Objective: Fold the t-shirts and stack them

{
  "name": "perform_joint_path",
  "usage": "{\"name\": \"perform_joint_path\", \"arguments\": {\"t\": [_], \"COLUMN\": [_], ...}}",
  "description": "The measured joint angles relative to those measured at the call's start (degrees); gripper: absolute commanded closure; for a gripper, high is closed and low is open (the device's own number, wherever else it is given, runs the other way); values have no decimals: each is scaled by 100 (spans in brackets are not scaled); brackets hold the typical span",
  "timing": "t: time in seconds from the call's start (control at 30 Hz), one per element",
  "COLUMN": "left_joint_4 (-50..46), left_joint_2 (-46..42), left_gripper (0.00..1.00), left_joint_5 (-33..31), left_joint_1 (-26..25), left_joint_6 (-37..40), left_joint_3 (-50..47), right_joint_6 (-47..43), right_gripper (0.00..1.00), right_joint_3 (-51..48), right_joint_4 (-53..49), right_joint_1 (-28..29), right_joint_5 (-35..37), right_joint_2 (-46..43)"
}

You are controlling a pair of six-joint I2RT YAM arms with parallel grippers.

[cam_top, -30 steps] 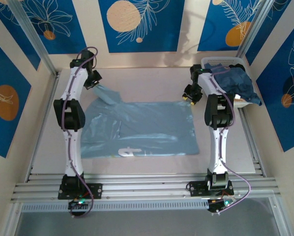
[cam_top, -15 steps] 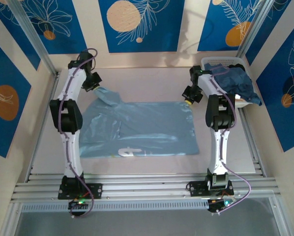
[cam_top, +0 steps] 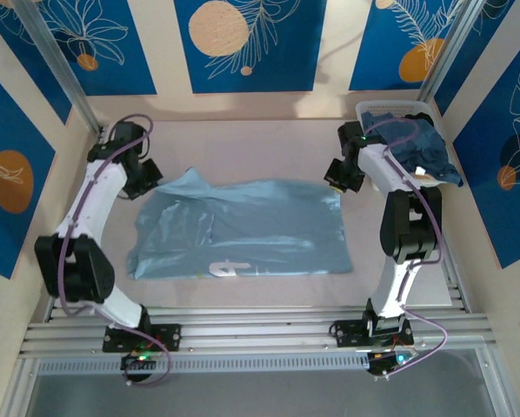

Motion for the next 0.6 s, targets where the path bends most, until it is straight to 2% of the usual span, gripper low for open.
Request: {"name": "perform_joint_path", "arguments": {"t": [0.23, 0.6], "left_joint_4": [-168, -765], "left_joint_2": [-1368, -2782], "left_gripper": [100, 100], "left_joint_5": [-498, -592], "left_joint_1": [0, -2], "left_joint_6": [-280, -1102], "left_joint_3": [-1193, -2142], "right_joint_6": [177, 188], "right_gripper": [100, 100], "right_joint_3": [-1084, -1340], "right_joint_4": [24, 46], "right_joint_1": [37, 26], "right_joint_5": [168, 192], "right_joint_2": [-815, -761]}}
